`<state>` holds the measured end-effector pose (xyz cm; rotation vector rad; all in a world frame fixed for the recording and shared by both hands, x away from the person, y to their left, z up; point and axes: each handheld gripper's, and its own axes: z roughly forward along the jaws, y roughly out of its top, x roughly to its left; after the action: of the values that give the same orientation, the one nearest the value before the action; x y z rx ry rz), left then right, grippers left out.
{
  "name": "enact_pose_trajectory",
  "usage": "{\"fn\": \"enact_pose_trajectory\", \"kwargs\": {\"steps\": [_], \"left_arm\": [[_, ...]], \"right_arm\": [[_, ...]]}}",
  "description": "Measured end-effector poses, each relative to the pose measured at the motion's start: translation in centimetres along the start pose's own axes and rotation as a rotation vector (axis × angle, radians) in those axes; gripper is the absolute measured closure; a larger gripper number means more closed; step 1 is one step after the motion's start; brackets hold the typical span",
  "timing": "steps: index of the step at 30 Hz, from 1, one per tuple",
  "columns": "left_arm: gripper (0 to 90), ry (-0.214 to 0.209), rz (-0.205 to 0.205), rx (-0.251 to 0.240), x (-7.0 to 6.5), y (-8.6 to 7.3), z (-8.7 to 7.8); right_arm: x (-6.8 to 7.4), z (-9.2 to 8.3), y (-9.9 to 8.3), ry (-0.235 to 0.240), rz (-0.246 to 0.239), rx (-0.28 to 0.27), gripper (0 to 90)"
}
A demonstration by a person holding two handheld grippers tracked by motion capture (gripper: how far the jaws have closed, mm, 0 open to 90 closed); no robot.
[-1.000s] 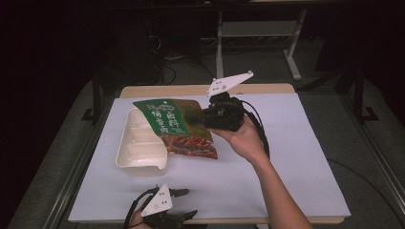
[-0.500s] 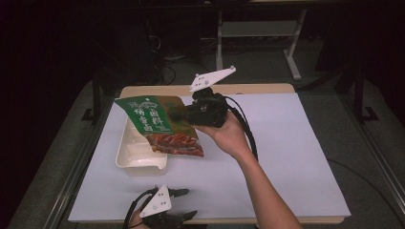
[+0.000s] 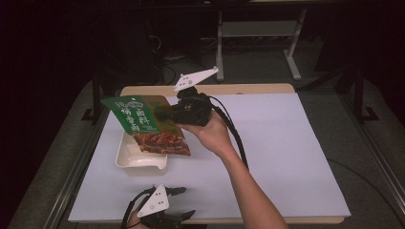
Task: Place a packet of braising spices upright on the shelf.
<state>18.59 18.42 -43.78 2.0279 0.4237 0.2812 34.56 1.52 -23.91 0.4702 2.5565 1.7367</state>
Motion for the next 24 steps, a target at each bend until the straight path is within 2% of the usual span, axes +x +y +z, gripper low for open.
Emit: {"fn": "enact_pose_trajectory", "kwargs": {"steps": [12, 20, 24], "left_arm": [[27.5, 0.004, -0.002, -0.003, 0.3, -0.1, -0.2], [27.3, 0.004, 0.004, -0.002, 0.6, -0.2, -0.3], [27.3, 0.006, 0.002, -0.008, 0.6, -0.2, -0.4]], "right_arm": [[-1.3, 2.1, 0.7, -0.008, 0.009, -0.008, 90.0], [-2.3, 3.8, 1.6, -0.045, -0.013, -0.004, 90.0], [-3.1, 4.7, 1.7, -0.052, -0.005, -0.005, 90.0]]}}
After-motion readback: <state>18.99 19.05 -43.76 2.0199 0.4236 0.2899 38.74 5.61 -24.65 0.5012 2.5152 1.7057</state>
